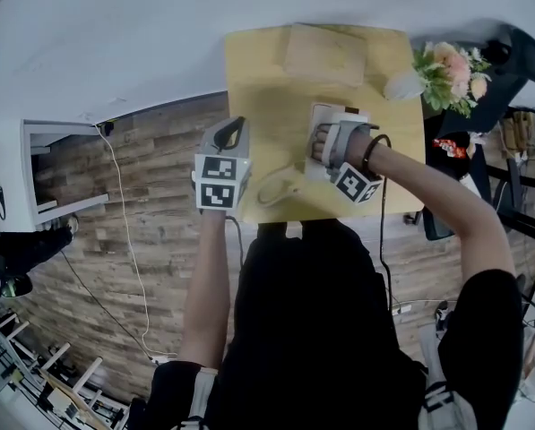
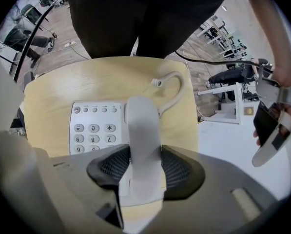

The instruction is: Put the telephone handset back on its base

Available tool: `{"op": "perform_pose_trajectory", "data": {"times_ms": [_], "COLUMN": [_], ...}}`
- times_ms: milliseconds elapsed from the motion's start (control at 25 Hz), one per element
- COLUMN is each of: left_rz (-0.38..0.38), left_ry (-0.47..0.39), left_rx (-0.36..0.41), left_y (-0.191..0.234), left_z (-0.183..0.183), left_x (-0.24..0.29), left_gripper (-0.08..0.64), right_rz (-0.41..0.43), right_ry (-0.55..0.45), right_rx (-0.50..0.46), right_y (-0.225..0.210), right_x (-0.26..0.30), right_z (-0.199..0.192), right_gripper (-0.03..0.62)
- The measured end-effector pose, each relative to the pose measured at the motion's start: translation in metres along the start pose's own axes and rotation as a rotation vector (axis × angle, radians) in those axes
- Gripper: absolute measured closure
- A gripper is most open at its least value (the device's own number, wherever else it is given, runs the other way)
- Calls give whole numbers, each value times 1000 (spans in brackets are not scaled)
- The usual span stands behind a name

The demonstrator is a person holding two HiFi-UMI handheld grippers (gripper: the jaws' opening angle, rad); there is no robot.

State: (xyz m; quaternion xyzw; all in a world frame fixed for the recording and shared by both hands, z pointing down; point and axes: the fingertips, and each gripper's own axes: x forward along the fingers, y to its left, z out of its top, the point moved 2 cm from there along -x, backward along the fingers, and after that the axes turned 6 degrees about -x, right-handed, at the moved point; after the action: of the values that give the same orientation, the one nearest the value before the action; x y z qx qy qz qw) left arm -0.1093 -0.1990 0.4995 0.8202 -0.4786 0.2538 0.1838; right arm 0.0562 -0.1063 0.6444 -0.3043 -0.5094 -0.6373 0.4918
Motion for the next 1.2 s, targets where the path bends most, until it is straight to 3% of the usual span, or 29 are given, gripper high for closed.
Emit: {"op": "perform_pose_trajectory", "data": {"times_ms": [1200], "left_rz": [-9], "left_ry": [9], "left_rx": [6], "left_y": [11], "left_z": [-1], "left_x": [2], "left_gripper": [546], "right_rz": [81], "right_ry": [-26], "right_rx": [34], "right_y": [5], "right_x": [3], "right_z": [-1], "right_gripper": [382]}}
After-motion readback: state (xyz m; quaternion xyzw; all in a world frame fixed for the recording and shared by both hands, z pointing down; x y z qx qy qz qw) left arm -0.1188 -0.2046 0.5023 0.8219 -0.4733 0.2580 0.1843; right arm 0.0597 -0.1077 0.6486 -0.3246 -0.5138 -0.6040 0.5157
